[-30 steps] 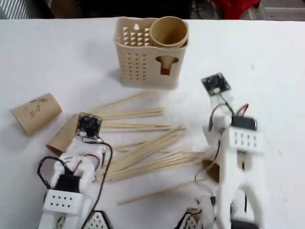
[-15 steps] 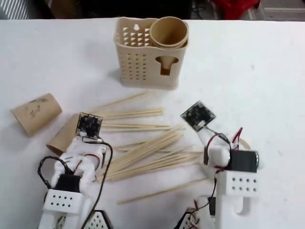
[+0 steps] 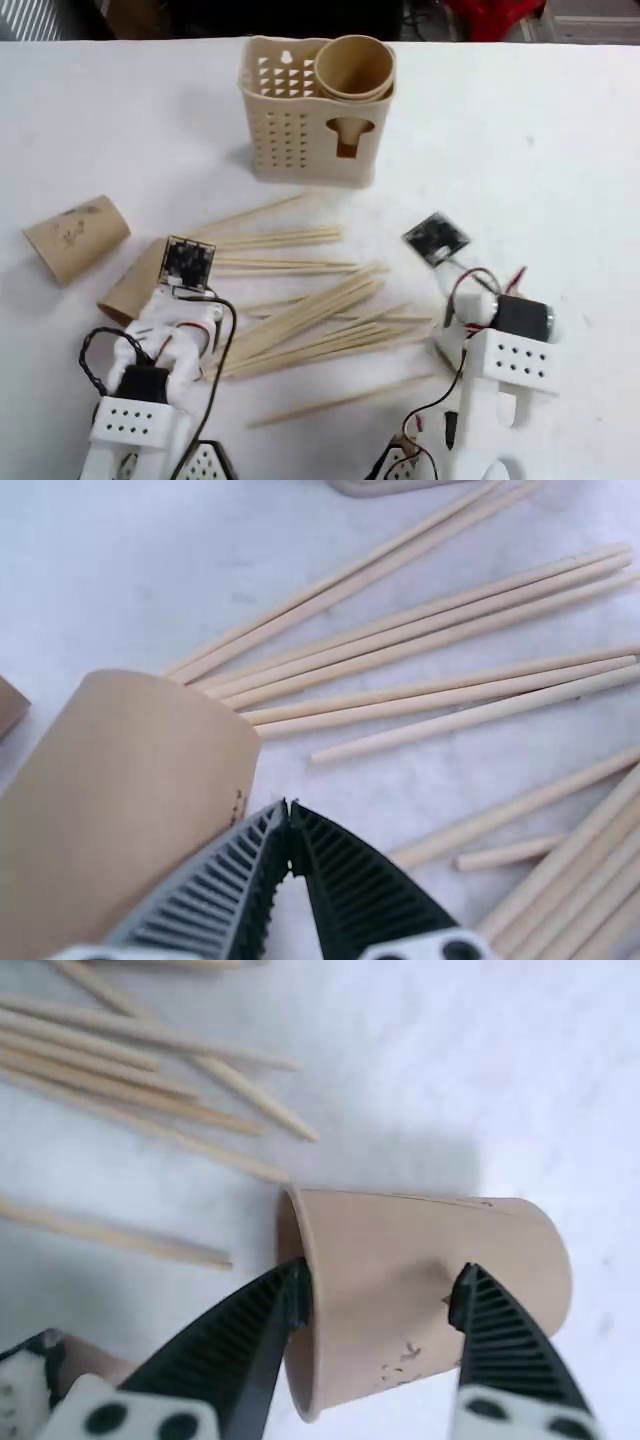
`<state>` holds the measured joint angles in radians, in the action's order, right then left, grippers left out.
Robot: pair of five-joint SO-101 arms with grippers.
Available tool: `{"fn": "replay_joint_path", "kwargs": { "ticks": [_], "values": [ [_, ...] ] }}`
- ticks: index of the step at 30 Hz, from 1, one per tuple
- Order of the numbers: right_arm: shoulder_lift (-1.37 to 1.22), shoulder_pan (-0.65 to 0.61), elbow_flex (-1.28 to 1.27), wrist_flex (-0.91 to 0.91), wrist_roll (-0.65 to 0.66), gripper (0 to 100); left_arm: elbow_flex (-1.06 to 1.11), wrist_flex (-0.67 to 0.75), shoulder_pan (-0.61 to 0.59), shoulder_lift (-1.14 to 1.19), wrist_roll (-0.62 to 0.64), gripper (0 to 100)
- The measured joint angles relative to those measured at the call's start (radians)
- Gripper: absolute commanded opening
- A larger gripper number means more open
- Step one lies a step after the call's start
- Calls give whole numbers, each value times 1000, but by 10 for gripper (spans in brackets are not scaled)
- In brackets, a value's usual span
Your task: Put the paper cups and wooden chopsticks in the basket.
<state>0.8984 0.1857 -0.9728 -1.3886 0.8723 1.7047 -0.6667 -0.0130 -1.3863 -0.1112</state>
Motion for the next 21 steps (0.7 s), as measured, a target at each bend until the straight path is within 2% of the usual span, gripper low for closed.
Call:
{"fn": "replay_joint_path", "kwargs": {
  "ticks": [6,10,16,21],
  "values": [
    [0,112,0,166,0,233,0,0,0,0,0,25],
    [0,138,-17,233,0,233,0,0,0,0,0,25],
    [-3,250,-66,322,0,225,0,0,0,0,0,25],
    [-92,377,-38,339,0,79,0,0,0,0,0,25]
  ]
}}
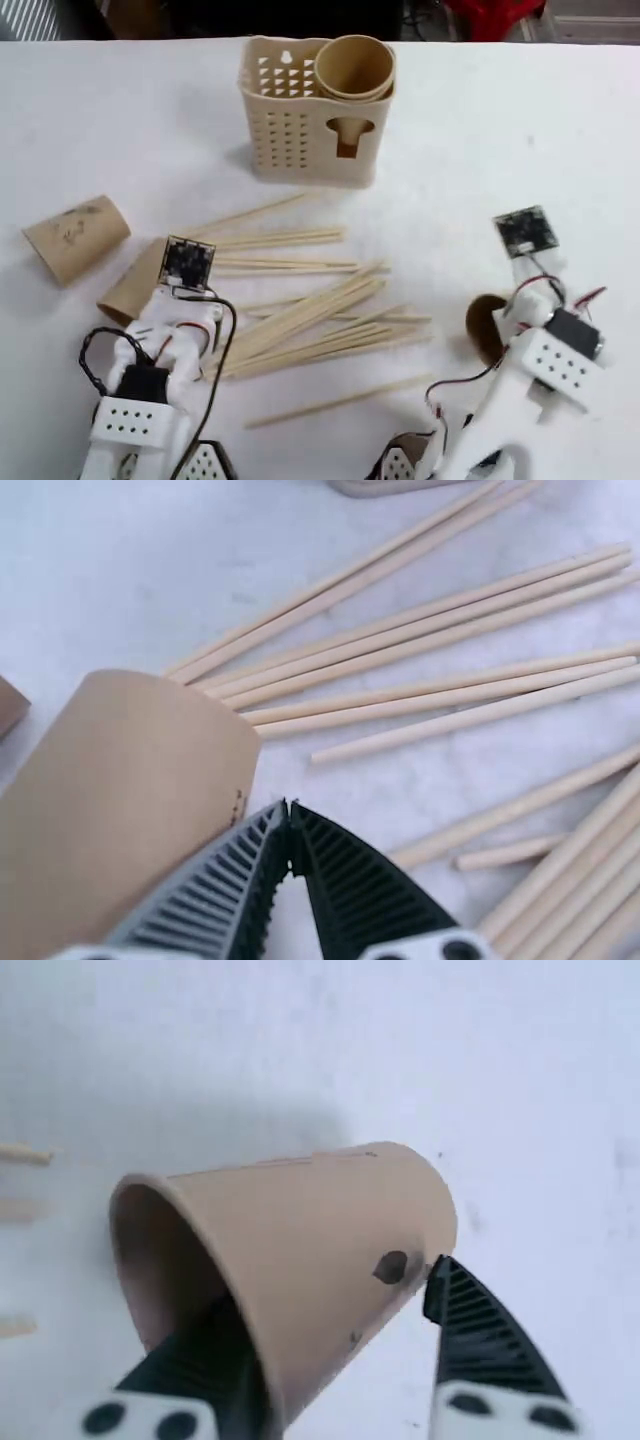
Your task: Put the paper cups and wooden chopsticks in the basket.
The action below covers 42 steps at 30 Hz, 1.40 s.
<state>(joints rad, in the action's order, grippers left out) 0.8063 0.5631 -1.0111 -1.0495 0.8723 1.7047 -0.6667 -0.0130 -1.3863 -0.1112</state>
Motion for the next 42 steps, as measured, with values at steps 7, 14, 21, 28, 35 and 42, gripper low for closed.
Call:
{"fn": "replay_joint_path", "kwargs": {
  "ticks": [7,14,21,28,35,42],
  "values": [
    [-267,103,172,8,0,15,0,0,0,0,0,25],
    [-514,201,384,8,0,17,0,0,0,0,0,25],
    [-606,216,618,-80,-104,17,0,0,0,0,0,25],
    [-620,-14,980,-318,-364,16,0,0,0,0,0,25],
    [-620,-381,1353,-457,-618,16,0,0,0,0,0,25],
    [-618,-658,1517,-453,-776,16,0,0,0,0,0,25]
  ]
}}
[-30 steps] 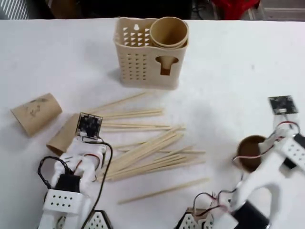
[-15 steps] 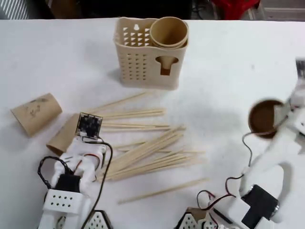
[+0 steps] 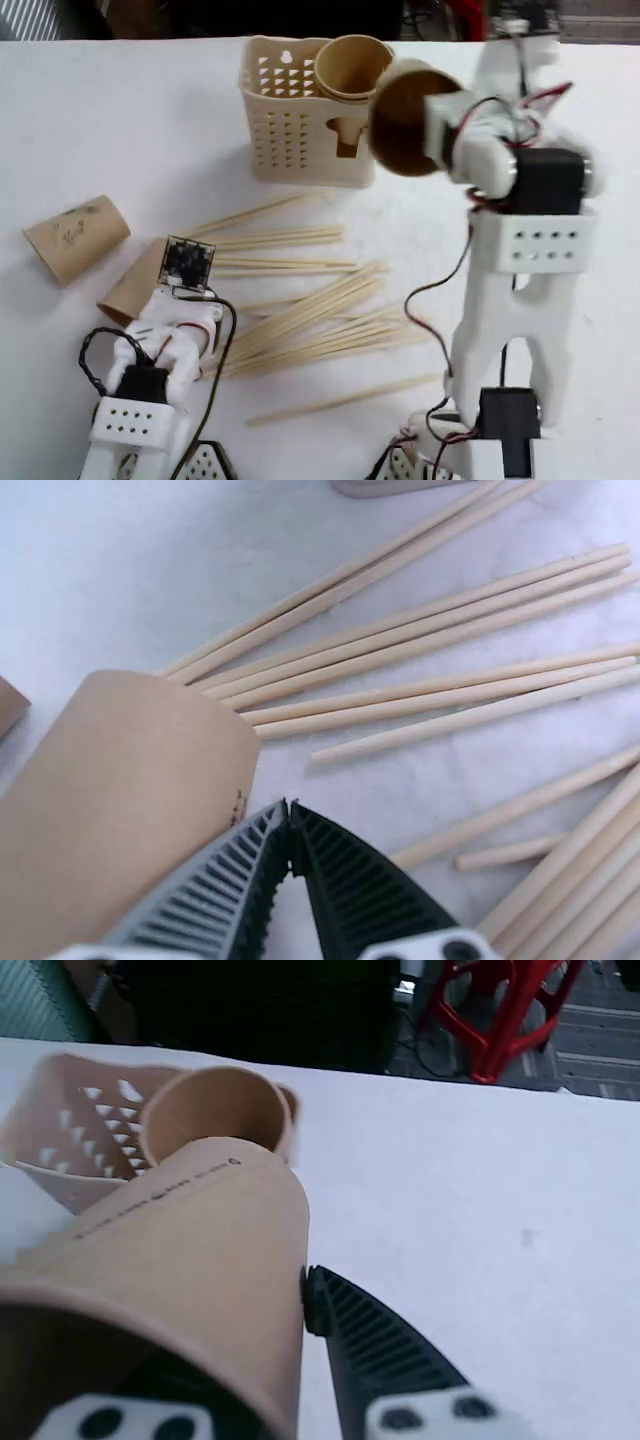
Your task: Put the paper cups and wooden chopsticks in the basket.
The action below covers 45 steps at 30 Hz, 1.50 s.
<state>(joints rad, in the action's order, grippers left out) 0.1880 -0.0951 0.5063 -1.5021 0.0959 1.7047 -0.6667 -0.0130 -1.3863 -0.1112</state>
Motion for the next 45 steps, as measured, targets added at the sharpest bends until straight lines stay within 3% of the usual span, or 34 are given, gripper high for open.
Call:
{"fn": "replay_joint_path", "kwargs": {
  "ticks": [8,24,33,45],
  "values": [
    [-132,-132,2,187,-81,16,0,0,0,0,0,25],
    [-232,-166,0,222,-83,16,0,0,0,0,0,25],
    [-233,-261,31,279,-83,16,0,0,0,0,0,25],
    [-232,-132,57,279,-83,16,0,0,0,0,0,25]
  ]
}}
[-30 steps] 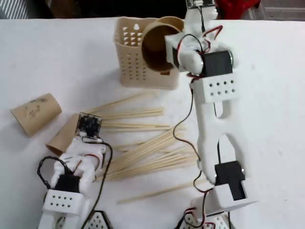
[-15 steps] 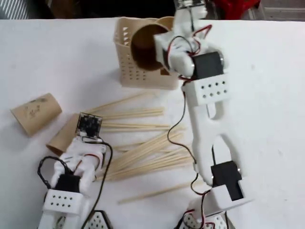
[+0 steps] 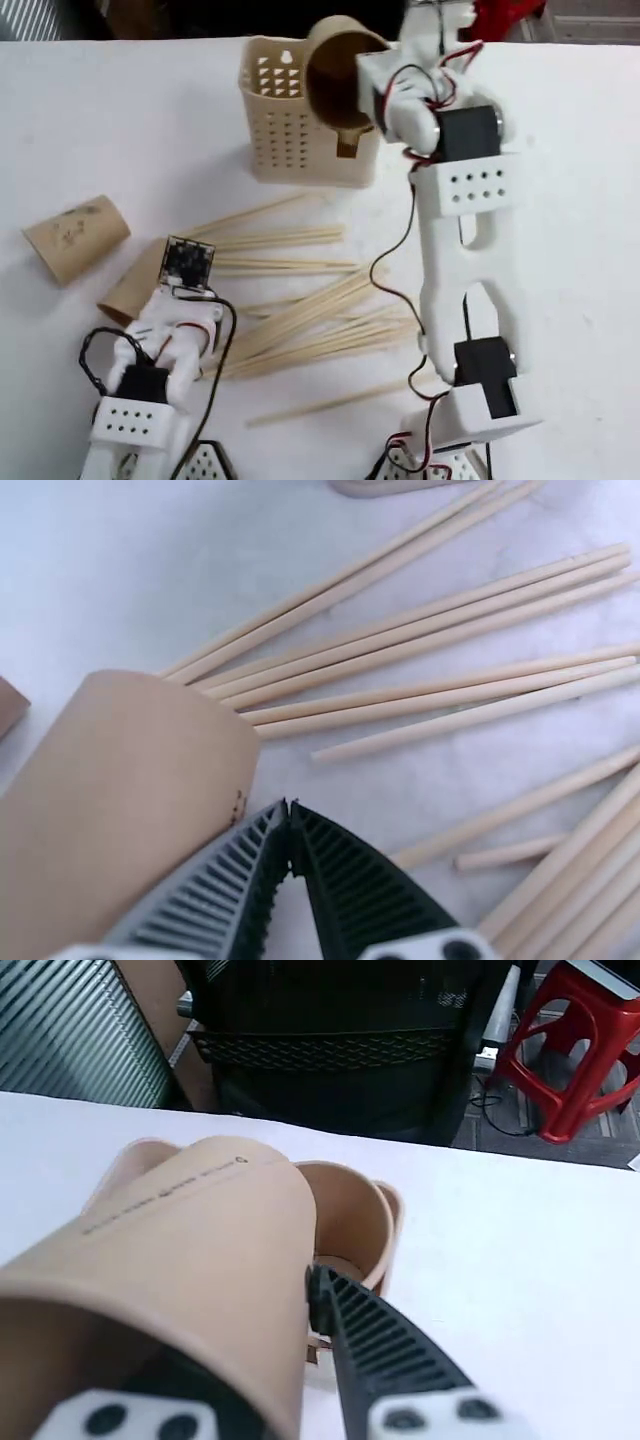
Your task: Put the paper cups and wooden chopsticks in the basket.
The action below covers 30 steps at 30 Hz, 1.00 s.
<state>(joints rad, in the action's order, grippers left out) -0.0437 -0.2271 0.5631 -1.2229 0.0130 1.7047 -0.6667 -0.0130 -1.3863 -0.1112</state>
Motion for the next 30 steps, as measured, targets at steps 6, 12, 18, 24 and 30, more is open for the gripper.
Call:
{"fn": "replay_joint_path", "kwargs": {
  "ticks": [6,12,18,24,30],
  "values": [
    [0,38,0,0,0,16,0,0,0,0,0,25],
    [-2,43,-35,0,0,16,0,0,0,0,0,25],
    [-5,66,-57,0,0,16,0,0,0,0,0,25],
    [-5,84,-57,0,2,17,0,0,0,0,0,25],
    [-5,86,-57,0,2,18,0,0,0,0,0,25]
  ]
}}
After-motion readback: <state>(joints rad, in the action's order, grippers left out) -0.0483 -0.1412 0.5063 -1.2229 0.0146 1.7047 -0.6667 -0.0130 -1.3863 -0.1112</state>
